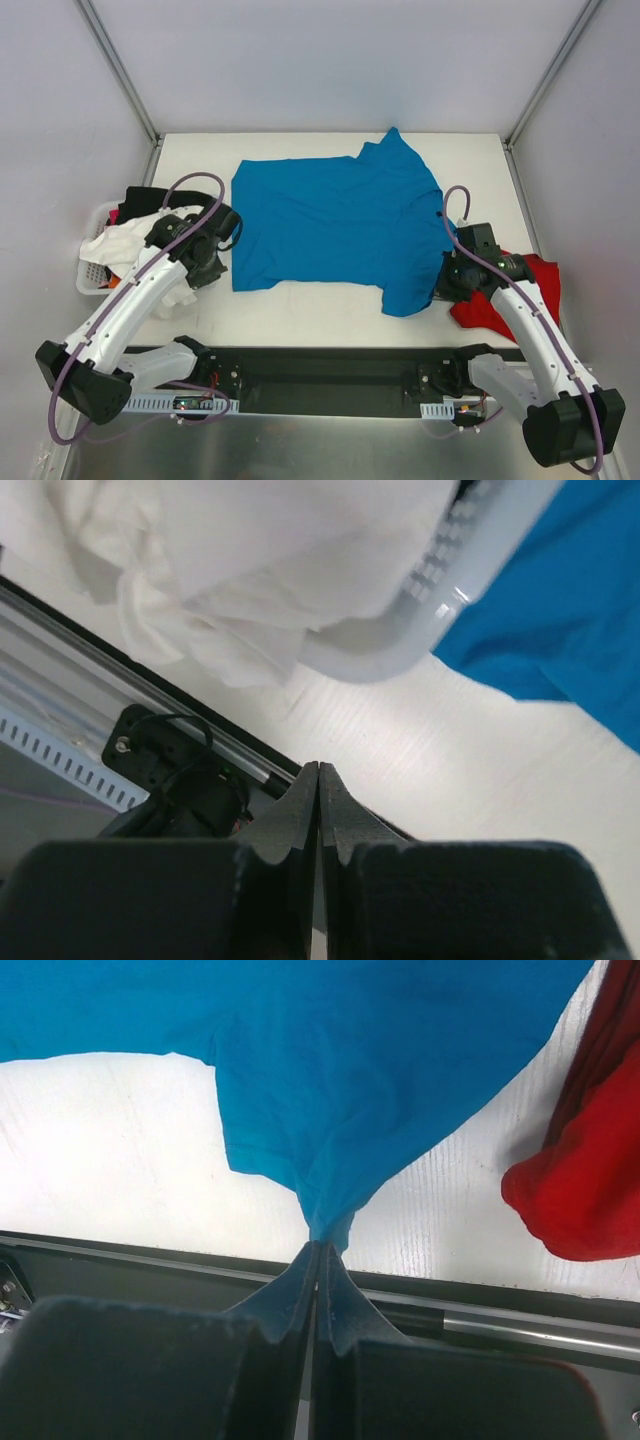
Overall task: Fold and stack the t-shirts
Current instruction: Flatten the tshirt out
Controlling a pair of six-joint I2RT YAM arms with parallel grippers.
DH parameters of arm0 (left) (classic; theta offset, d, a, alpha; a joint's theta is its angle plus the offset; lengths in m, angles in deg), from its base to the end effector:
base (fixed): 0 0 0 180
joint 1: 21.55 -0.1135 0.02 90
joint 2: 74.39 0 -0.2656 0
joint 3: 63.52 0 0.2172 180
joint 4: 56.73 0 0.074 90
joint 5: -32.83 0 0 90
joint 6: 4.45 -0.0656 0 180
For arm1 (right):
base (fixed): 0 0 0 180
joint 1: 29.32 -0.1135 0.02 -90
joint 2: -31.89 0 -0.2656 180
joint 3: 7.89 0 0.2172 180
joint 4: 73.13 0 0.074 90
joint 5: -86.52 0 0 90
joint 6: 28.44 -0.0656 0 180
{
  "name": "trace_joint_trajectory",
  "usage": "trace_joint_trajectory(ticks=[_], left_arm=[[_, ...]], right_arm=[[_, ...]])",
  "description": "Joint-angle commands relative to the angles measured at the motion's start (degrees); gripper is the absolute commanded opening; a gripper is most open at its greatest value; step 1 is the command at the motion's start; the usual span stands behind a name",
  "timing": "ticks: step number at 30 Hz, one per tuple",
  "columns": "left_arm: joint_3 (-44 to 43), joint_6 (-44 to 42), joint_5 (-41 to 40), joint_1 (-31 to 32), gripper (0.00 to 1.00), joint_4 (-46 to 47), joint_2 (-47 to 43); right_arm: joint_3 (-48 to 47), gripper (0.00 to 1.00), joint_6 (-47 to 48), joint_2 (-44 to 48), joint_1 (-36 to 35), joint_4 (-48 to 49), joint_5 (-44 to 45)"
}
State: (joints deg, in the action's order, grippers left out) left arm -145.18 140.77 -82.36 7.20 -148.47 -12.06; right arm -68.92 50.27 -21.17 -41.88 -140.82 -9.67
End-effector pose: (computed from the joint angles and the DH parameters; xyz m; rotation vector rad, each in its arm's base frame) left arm 0.1379 -0.0438 0.2935 -0.6878 2.5288 0.1639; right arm 0.1407 0.0386 0.2357 -0.0677 2.6314 0.2864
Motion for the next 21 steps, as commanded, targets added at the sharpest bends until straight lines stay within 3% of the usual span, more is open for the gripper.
trace_joint_trajectory(ticks=[1, 4, 5, 8, 15, 21], left_arm=[[-0.64, -1.07, -7.68, -9.63, 0.00, -5.26, 2.01], [0.32, -12.56, -5.76, -18.35, 0.00, 0.88, 0.00], [0.41, -17.90, -4.27, -24.65, 0.00, 5.26, -0.53], [-0.82, -23.47, -0.74, -34.51, 0.00, 8.63, -0.45], [-3.11, -24.72, 5.05, -45.17, 0.00, 13.90, 2.09], [4.87, -24.90, 14.72, -47.03, 0.00, 20.14, 10.18]], right_arm=[[-0.27, 0.01, 1.01, 1.99, -0.01, -0.90, -1.10], [-0.27, 0.01, 1.09, 2.43, -0.01, -1.34, -1.27], [-0.36, 0.01, 1.09, 2.35, -0.01, -1.34, -1.27], [-0.53, 0.01, 1.18, 2.43, -0.01, -1.60, -1.36], [-0.71, 0.01, 1.09, 2.00, -0.10, -1.52, -2.76], [-3.17, 0.01, 3.03, -0.29, -0.10, -2.04, -2.15]])
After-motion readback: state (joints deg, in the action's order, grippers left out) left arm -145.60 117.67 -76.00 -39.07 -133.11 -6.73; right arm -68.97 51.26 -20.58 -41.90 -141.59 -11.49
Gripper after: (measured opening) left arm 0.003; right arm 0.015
